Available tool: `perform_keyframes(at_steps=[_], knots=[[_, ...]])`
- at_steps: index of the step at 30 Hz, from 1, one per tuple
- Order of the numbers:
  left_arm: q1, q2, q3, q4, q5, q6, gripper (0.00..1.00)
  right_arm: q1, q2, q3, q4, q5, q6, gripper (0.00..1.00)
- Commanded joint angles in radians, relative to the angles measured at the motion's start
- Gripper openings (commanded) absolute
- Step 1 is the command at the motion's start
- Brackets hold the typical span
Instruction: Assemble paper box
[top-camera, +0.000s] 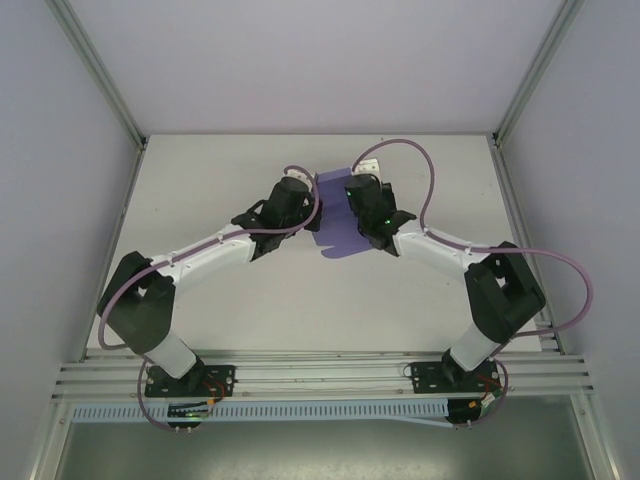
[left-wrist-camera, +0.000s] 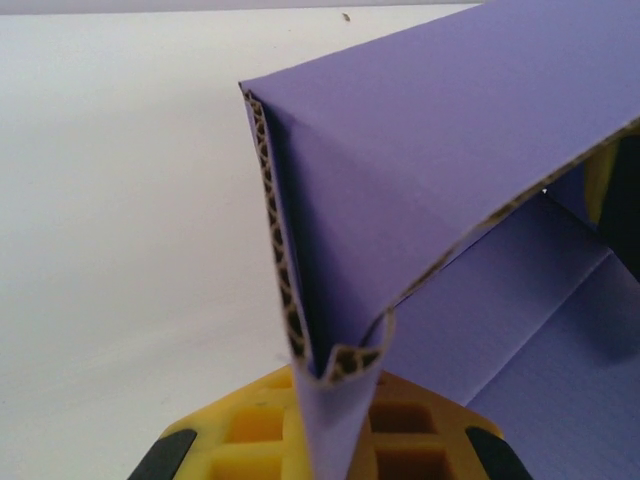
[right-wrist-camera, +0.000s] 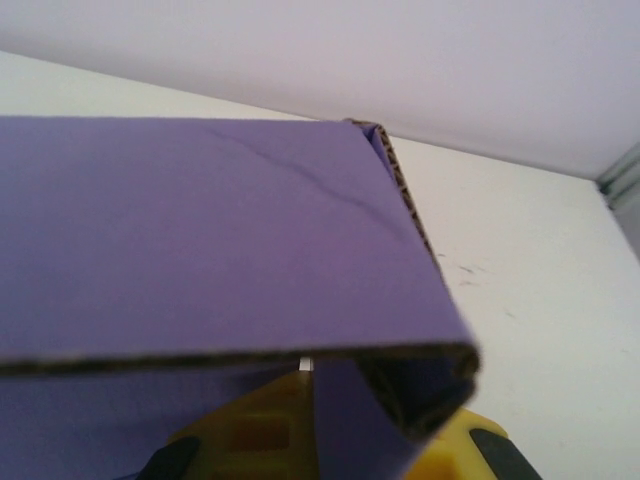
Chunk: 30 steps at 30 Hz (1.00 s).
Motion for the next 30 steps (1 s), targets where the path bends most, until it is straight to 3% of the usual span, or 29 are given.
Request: perform_keyframes(at_steps=[1,9,14,18,20,21,24,28,30], knots=[[0.01,-0.035,0.051,-0.16,-0.114,-0.021,0.0,-0.095,0.094,-0.001,-0.185,0.496,-0.085,0.0],[0.011,-0.065,0.041,-0.176,-0.115,-0.04,0.0,-0.132,0.149,0.014,-0.11,0.608,-0.162,0.0],[0.011,-0.05,0.062,-0.172,-0.051,-0.065,0.0,-0.13,0.181,0.009,0.007,0.567,-0.114,0.0],[0.01,-0.041,0.071,-0.197,-0.049,-0.077,0.0,-0.119,0.23,-0.013,0.264,0.577,-0.256,0.0],[0.01,-0.041,0.07,-0.197,-0.047,-0.077,0.0,-0.113,0.229,-0.015,0.285,0.532,-0.276,0.0],[0.009,-0.039,0.07,-0.195,-0.044,-0.073,0.0,-0.112,0.213,-0.02,0.266,0.487,-0.251,0.0],[0.009,-0.025,0.076,-0.192,-0.039,-0.068,0.0,-0.11,0.106,-0.069,0.154,0.198,-0.096,0.01],[0.01,0.0,0.082,-0.179,-0.02,-0.063,0.0,-0.121,-0.09,-0.222,0.271,-0.264,-0.012,0.12],[0.01,0.008,0.087,-0.176,-0.011,-0.062,0.0,-0.131,-0.163,-0.274,0.315,-0.396,0.032,0.23]])
